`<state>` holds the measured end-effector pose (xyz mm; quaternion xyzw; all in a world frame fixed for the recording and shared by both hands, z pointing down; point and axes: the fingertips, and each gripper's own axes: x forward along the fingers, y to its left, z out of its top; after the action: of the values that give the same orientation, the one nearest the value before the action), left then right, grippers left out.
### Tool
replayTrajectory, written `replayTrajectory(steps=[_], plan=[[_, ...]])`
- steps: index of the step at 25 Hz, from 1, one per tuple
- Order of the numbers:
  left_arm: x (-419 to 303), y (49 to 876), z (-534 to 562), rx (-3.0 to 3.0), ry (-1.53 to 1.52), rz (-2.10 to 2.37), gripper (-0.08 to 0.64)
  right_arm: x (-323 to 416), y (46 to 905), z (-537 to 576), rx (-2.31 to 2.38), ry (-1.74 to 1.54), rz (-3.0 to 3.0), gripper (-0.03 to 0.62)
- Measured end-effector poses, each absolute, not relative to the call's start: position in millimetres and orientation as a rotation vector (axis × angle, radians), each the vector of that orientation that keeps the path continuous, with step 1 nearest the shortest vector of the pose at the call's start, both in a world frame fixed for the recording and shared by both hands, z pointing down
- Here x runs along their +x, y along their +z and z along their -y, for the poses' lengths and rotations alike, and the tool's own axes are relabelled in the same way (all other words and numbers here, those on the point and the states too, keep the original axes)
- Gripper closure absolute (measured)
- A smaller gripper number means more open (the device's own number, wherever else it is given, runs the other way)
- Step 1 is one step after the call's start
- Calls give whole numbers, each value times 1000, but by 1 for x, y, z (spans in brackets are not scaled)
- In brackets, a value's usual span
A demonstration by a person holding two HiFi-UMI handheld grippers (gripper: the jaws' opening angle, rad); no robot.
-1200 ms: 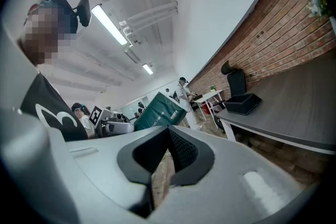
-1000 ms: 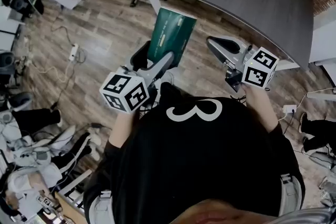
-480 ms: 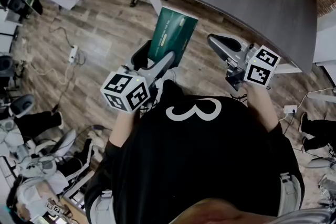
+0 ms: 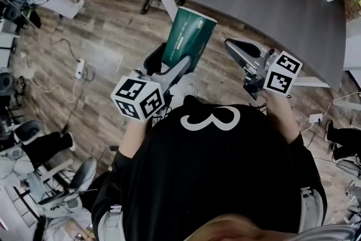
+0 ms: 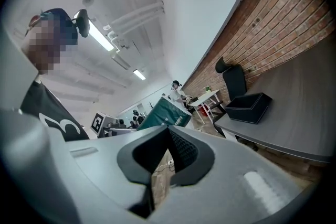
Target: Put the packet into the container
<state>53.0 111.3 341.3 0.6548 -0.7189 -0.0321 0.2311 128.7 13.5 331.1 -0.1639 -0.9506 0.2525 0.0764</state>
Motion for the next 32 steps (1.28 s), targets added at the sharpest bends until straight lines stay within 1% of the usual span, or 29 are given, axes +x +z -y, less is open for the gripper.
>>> replayTrajectory(steps=[11,17,22,26,32], plan=[[-59,351,-102,1906,-64,1881,213,25,341,-10,-336,755,2844,591],[-80,348,-91,2006,-17,1862,213,6,339,-6,-278,725,2866,591],[-92,343,-73,2062,86,1871,215,-6,334,5,-269,745,2884,591],[-109,342,-50,2056,54,1850,215,-20,339,28,-254,770,2884,591],[-134,350,-7,2068,126,1852,215,-43,347,79,-224,820,2881,591]])
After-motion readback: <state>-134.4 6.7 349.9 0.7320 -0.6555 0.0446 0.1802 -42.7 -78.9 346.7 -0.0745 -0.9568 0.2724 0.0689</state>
